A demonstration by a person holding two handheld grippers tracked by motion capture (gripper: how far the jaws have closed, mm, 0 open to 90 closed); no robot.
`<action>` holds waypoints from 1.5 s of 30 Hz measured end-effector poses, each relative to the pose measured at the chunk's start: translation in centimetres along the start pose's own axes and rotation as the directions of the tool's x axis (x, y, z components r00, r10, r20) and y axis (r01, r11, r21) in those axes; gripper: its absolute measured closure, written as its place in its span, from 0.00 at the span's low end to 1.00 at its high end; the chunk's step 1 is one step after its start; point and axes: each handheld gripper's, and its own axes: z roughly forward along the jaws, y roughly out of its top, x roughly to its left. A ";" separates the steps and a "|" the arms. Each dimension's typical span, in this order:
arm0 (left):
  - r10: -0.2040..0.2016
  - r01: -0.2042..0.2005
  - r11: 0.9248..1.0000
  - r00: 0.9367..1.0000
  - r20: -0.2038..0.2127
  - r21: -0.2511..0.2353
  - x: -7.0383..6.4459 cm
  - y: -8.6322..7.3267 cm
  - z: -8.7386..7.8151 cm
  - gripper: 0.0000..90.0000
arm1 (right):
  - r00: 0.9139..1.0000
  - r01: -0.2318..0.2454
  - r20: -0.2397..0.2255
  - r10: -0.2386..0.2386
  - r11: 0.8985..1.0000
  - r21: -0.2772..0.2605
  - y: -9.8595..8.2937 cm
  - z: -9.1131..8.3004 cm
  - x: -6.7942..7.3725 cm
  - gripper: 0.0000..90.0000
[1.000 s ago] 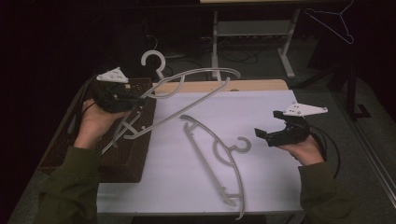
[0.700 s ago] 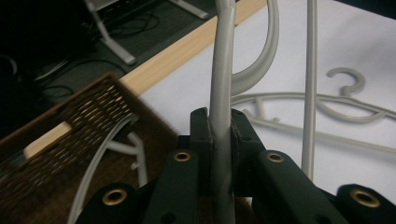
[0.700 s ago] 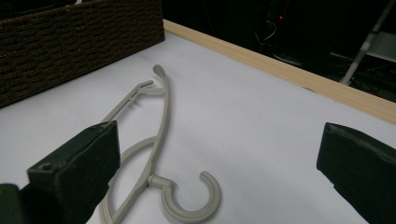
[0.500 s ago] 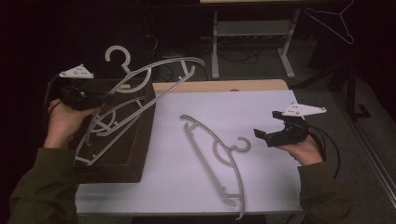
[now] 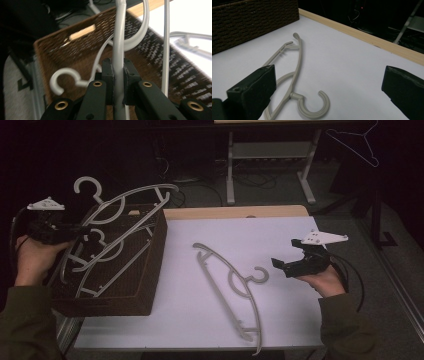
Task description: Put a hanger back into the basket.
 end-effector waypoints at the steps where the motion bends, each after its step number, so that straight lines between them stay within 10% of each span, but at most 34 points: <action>1: -0.004 0.004 1.000 1.000 -0.010 0.012 0.4 -0.4 0.0 0.92 | 1.000 -0.001 -0.001 0.001 1.000 0.002 0.0 0.0 0.0 0.00; 15: -0.031 0.042 0.989 0.996 -0.083 0.138 2.5 -4.0 1.4 0.92 | 1.000 0.005 0.002 -0.005 1.000 0.009 -0.1 0.3 0.0 0.00; 40: -0.045 0.072 0.954 0.994 -0.100 0.290 0.7 -7.1 7.0 0.91 | 1.000 0.002 -0.006 -0.002 1.000 0.022 -0.1 0.6 0.2 0.00; 45: -0.066 0.090 0.965 0.992 -0.104 0.244 0.8 -7.0 6.5 0.76 | 1.000 0.005 -0.010 -0.005 1.000 0.022 -0.1 0.6 0.3 0.00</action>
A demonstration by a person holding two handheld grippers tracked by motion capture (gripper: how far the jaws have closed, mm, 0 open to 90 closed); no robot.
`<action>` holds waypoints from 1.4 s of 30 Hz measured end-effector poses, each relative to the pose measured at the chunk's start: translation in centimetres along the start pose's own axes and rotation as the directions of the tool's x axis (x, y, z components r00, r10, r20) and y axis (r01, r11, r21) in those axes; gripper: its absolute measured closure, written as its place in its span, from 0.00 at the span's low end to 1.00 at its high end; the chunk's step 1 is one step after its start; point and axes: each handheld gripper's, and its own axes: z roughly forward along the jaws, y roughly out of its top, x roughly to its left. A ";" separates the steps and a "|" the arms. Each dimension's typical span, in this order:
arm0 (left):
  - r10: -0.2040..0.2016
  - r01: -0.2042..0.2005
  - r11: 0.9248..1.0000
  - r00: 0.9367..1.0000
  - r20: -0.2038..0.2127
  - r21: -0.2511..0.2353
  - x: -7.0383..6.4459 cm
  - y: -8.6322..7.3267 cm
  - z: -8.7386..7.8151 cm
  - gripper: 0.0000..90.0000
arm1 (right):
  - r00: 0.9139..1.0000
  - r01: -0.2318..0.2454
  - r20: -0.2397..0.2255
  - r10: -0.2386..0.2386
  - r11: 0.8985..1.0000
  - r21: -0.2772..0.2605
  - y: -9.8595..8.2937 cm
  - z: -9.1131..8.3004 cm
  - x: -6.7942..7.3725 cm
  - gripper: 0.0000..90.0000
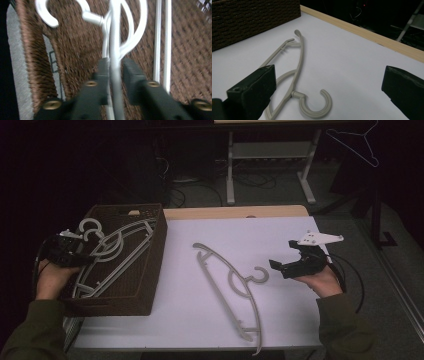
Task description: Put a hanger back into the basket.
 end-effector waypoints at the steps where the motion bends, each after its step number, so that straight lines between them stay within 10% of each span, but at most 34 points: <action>1: 0.000 0.000 1.000 1.000 0.000 -0.003 0.1 0.1 -0.1 0.75 | 1.000 0.000 0.000 0.000 1.000 0.001 0.0 0.0 0.0 0.00; 9: 0.008 0.006 0.989 0.995 0.095 -0.147 -1.0 1.5 -1.5 0.53 | 1.000 -0.001 0.002 0.001 1.000 0.000 0.0 -0.1 -0.1 0.00; 17: 0.088 -0.029 0.960 0.976 0.200 -0.280 -4.1 4.0 -2.8 0.38 | 1.000 0.006 0.003 -0.006 1.000 0.003 0.0 0.0 0.2 0.00; 31: 0.246 -0.061 0.895 0.894 0.374 -0.442 -11.8 7.7 -3.2 0.16 | 1.000 0.016 -0.001 -0.016 1.000 0.018 0.1 0.3 1.0 0.00; 42: 0.344 -0.100 0.870 0.825 0.448 -0.483 -17.7 9.2 -1.8 0.15 | 1.000 0.013 -0.007 -0.012 0.999 0.042 0.0 0.6 2.2 0.00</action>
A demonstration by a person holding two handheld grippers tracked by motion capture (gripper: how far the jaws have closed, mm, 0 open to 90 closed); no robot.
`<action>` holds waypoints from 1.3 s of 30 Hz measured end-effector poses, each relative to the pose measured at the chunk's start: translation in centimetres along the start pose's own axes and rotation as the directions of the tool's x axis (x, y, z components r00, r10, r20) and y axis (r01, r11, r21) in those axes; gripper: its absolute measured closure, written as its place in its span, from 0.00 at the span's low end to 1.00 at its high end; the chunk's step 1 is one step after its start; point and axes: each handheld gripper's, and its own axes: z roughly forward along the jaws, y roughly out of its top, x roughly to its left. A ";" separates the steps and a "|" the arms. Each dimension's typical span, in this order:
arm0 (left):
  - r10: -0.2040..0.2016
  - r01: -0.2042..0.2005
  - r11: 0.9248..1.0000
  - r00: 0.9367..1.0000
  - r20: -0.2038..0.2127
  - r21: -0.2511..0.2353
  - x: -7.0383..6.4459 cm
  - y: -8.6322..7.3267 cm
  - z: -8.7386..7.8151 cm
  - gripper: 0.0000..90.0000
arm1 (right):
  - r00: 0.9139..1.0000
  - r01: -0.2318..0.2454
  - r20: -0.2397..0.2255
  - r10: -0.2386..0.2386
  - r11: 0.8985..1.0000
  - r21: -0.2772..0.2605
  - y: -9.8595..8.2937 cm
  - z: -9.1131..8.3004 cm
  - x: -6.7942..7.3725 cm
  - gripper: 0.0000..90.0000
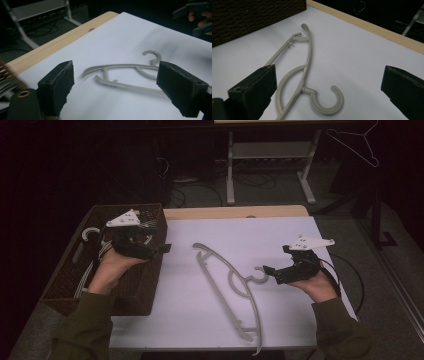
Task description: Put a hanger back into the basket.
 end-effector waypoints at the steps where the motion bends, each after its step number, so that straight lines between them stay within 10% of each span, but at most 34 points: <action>1: 0.003 -0.003 1.000 1.000 0.009 0.001 -0.3 0.0 0.4 0.15 | 1.000 0.003 -0.001 -0.003 1.000 0.005 -0.1 0.1 0.1 0.00; 18: 0.027 -0.028 1.000 0.995 0.097 0.011 -3.0 -1.2 4.6 0.13 | 0.999 -0.046 -0.012 0.047 0.991 0.127 -2.3 2.1 3.3 0.13; 29: 0.018 -0.019 1.000 0.994 0.104 0.009 -3.3 -1.7 4.9 0.14 | 0.992 -0.114 -0.015 0.124 0.948 0.296 -5.0 4.4 5.4 0.38; 39: 0.016 -0.017 1.000 0.994 0.105 0.014 -3.3 -1.8 4.9 0.14 | 0.995 -0.083 -0.017 0.097 0.921 0.380 -5.7 6.1 6.6 0.58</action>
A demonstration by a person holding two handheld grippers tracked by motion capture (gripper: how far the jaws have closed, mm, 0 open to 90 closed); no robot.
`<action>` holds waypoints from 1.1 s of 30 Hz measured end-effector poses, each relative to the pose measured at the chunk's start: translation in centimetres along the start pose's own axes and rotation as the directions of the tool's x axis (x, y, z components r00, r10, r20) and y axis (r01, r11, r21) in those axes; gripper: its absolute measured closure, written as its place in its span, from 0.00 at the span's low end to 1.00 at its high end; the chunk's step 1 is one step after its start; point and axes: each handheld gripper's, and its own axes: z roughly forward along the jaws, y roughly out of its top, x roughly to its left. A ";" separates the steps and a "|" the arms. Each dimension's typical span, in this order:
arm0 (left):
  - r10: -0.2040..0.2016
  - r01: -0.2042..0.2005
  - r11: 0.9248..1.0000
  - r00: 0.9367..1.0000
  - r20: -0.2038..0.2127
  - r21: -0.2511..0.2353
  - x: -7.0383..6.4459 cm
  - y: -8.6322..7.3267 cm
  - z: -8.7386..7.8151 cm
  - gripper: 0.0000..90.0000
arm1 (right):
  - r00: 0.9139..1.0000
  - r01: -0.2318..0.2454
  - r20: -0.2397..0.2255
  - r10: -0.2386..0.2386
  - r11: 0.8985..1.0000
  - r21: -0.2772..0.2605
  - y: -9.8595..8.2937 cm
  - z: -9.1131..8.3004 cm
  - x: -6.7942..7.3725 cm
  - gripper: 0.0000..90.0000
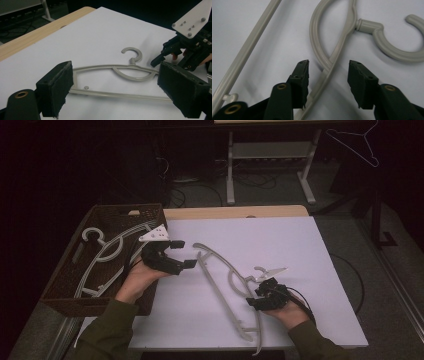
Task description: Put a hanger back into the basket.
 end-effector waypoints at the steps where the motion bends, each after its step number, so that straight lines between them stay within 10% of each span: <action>1: 0.000 0.000 1.000 1.000 0.000 -0.001 0.0 0.0 0.0 0.14 | 1.000 0.010 0.000 -0.010 1.000 0.000 0.0 0.2 0.0 0.59; 23: -0.007 0.007 1.000 1.000 -0.003 0.009 0.0 -0.2 0.2 0.14 | 0.997 0.064 0.035 -0.064 0.998 0.005 0.3 -0.2 -0.2 0.85; 33: -0.003 0.003 1.000 1.000 0.000 0.017 -0.2 -0.1 0.6 0.15 | 0.996 0.052 0.066 -0.055 0.998 0.034 0.4 0.2 -0.2 0.78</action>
